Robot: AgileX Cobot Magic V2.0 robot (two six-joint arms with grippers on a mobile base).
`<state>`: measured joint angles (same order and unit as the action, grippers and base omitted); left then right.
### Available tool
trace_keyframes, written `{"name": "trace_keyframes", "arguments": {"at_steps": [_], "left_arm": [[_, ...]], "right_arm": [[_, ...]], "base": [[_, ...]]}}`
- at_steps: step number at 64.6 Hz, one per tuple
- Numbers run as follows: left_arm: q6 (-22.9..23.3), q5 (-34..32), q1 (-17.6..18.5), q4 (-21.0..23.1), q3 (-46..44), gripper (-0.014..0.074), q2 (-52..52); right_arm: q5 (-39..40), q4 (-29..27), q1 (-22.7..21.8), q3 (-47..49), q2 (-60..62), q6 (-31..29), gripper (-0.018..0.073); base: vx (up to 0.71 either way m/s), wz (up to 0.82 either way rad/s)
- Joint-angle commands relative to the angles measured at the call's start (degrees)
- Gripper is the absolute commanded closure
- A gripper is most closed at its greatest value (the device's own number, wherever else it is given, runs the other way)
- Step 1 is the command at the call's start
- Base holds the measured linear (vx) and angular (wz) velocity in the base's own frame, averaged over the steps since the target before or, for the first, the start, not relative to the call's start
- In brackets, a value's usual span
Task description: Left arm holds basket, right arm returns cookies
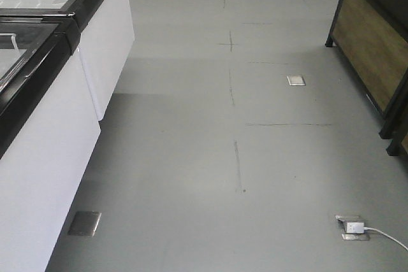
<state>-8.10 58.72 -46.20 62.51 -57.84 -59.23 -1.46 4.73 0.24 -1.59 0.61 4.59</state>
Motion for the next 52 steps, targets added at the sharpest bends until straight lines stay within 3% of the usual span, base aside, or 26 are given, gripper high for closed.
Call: {"name": "trace_keyframes", "arguments": {"at_steps": [1,13,23,45,52], "left_arm": [[-2.52,0.07,-4.78,12.85,-1.92,0.0237,0.61],[-2.43,1.52,-15.68,15.31,-1.92,0.0237,0.72],[-1.27,-2.13,-20.64,18.56,-1.92,0.0232,0.32],[-2.96,-4.78,-22.50,20.72,-1.92,0.0118,-5.83],[-6.46,-4.92,-22.50,23.55,-1.92,0.0090,-8.64]], "right_arm": [[4.28,0.40,-0.24,-0.18,0.65,-0.21,0.0567],[4.28,0.40,-0.24,-0.18,0.65,-0.21,0.0567],[4.28,0.40,-0.24,-0.18,0.65,-0.21,0.0567],[4.28,0.40,-0.24,-0.18,0.65,-0.21,0.0567],[4.28,0.40,-0.24,-0.18,0.65,-0.21,0.0567]], "base": [[0.00,0.00],[0.00,0.00],[0.00,0.00],[0.00,0.00],[0.00,0.00]]}}
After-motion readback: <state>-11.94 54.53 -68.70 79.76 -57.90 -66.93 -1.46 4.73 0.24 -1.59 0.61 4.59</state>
